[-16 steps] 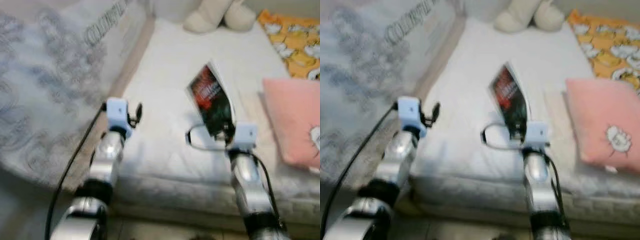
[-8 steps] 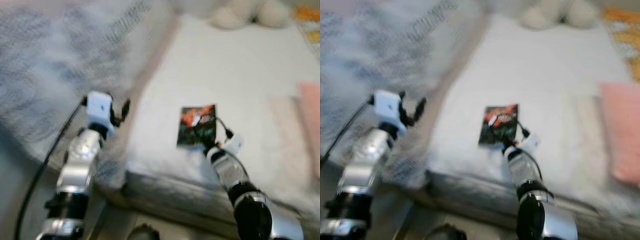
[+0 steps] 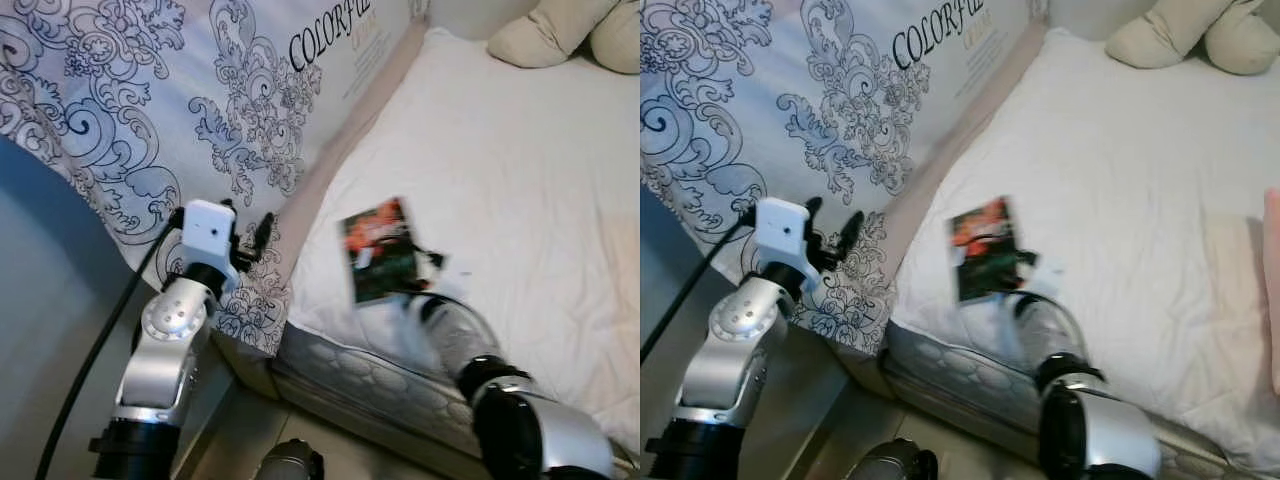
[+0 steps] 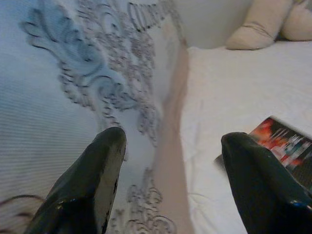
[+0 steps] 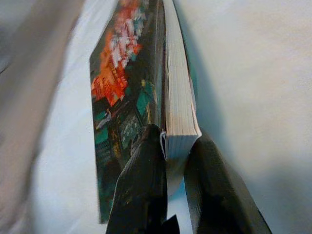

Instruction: Clean up the room

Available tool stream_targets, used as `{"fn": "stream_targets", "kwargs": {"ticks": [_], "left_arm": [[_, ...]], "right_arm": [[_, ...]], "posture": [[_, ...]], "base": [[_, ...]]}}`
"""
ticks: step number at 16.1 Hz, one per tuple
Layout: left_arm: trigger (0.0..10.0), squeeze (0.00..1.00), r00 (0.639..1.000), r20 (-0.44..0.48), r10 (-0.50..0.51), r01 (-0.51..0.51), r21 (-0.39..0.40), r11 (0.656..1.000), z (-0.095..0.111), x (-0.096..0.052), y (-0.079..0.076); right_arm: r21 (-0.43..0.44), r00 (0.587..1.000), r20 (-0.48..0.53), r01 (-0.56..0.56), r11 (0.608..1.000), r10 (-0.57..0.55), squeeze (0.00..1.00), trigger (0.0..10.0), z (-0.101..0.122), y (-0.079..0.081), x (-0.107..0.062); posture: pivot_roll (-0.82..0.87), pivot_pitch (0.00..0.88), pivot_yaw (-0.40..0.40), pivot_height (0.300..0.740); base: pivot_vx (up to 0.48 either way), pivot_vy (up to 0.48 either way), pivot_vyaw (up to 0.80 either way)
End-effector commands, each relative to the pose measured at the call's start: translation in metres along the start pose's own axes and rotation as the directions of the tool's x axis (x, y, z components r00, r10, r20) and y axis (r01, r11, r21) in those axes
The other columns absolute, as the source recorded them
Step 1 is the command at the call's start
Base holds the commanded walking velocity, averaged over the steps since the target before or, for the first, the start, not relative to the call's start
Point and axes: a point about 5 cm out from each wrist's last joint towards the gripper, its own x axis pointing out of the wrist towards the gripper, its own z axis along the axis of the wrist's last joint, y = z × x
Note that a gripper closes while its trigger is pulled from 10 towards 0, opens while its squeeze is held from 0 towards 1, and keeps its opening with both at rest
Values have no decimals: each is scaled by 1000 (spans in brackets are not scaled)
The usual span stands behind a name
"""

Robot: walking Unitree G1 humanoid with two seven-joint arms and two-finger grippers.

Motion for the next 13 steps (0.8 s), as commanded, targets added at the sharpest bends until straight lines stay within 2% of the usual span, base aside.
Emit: {"fn": "stream_targets", "kwargs": {"ticks": [1,3,7,9,10,11,13], "left_arm": [[10000,0,1000,11,-10,10,7,1000,4,1,-1],[10000,0,1000,13,-8,8,9,1000,4,2,-1],[10000,0,1000,-3,-28,28,-5,1000,2,2,-4],[10000,0,974,-63,-219,207,-151,967,-10,-12,-33],[10000,0,963,-70,-261,245,-174,954,-12,-18,-40],[10000,0,958,-75,-278,261,-179,948,-13,-21,-43],[10000,0,946,-94,-310,297,-129,946,-15,-25,-48]], "right_arm": [[-6,995,80,53,999,-52,0,0,9,-5,-1],[7,987,123,104,995,-104,0,0,11,-13,-3],[58,988,72,129,990,-133,0,0,-8,-17,-7],[161,985,40,157,974,-166,0,0,-18,-20,-9],[180,986,29,156,971,-164,0,0,-21,-19,-9],[183,988,22,148,972,-155,0,0,-23,-18,-9],[217,985,-1,168,961,-172,0,0,-28,-17,-10]], "posture": [[330,65,69,740],[321,67,68,740],[312,71,66,740],[312,71,61,740],[313,71,60,740],[314,70,59,740],[324,68,55,740]], "base": [[0,0,0],[0,0,0],[0,0,0],[0,0,0],[0,0,0],[0,0,0],[0,0,0]]}}
